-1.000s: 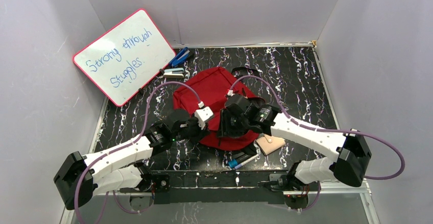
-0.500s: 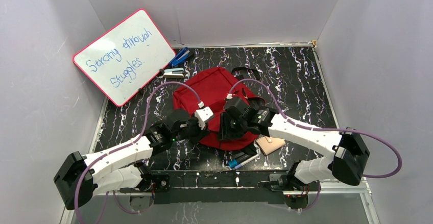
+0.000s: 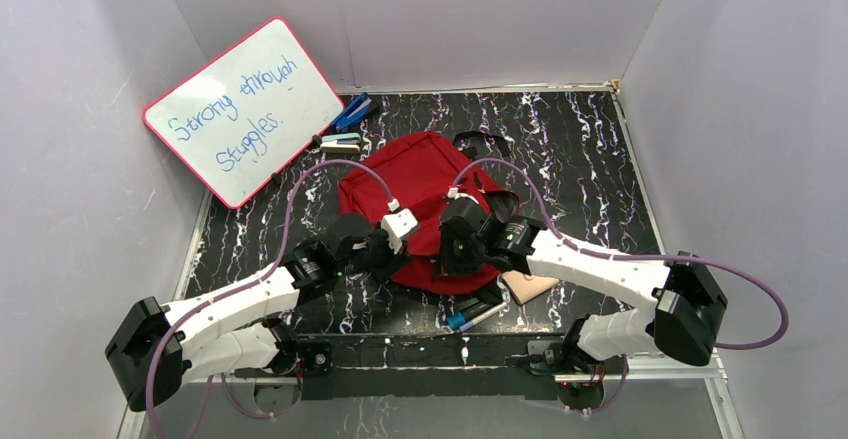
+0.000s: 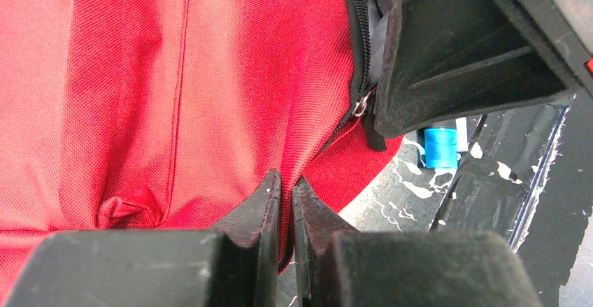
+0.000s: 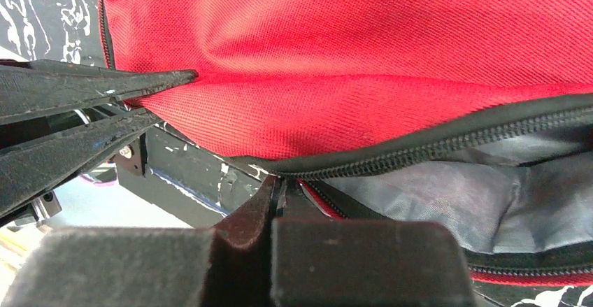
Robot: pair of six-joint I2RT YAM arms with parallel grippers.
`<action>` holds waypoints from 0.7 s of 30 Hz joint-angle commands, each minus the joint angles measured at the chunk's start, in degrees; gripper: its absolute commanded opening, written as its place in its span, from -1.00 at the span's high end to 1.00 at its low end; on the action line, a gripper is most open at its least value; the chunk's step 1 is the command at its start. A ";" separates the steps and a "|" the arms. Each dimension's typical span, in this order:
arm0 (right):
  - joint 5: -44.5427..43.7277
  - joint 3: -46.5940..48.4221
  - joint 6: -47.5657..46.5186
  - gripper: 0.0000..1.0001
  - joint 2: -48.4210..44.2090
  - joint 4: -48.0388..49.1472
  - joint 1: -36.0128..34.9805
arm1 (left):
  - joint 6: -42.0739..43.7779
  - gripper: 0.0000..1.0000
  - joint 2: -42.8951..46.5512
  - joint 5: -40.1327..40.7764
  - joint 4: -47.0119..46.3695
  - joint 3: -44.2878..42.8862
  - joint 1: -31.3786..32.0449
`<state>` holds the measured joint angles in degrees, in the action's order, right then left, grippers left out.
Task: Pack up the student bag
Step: Zip the student bag at the center of the board.
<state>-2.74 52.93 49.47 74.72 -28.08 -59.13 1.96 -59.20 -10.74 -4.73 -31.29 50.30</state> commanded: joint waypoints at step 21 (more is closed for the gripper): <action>-23.27 7.11 -4.98 1.00 -2.68 -25.23 -0.19 | 1.54 1.00 5.15 7.85 4.33 -1.18 -0.38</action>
<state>-17.41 56.66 45.47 72.95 -42.54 -59.44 2.46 -57.10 -8.32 -2.94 -31.29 50.37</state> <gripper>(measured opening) 0.011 0.061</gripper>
